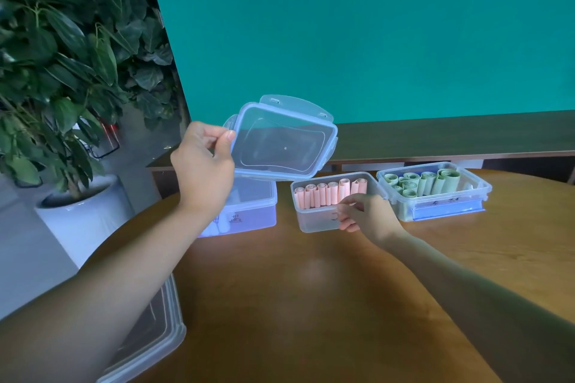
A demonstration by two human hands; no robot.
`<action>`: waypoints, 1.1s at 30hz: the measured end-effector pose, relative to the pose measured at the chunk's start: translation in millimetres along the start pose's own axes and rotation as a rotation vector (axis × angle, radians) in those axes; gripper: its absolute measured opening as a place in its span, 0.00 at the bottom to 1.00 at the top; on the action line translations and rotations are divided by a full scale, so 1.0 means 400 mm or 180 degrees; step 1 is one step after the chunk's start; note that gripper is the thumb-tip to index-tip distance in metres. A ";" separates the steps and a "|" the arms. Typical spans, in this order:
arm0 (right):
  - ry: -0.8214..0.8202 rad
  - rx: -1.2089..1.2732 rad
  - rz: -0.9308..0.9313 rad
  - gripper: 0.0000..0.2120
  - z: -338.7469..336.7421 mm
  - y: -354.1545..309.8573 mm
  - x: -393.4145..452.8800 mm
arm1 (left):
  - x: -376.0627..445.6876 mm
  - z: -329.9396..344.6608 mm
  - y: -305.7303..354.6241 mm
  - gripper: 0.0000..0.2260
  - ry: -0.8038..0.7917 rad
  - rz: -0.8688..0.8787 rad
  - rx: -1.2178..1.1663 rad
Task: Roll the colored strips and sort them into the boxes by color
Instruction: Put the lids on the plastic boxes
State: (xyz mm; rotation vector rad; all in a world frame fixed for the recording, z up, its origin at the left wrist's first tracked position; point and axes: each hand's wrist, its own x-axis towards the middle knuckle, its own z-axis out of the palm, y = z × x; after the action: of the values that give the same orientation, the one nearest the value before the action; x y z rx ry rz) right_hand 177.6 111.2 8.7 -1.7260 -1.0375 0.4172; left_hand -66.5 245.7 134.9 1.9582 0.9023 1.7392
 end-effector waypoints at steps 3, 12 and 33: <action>-0.0045 -0.0018 -0.0024 0.03 0.002 -0.013 -0.045 | -0.013 -0.019 0.024 0.04 -0.0031 -0.0003 -0.0040; -0.0062 -0.0145 -0.0083 0.04 0.019 -0.056 -0.243 | -0.120 -0.094 0.115 0.03 -0.0191 0.0065 -0.0168; 0.0374 0.0831 -0.0435 0.29 -0.156 -0.141 -0.514 | -0.298 -0.211 0.262 0.03 -0.0400 -0.0643 -0.0636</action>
State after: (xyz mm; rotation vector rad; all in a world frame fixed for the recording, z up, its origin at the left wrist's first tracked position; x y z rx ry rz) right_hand 79.6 -85.1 44.1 -1.4218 -0.9641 0.3435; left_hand -130.1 77.6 129.4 1.7607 0.8178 1.5127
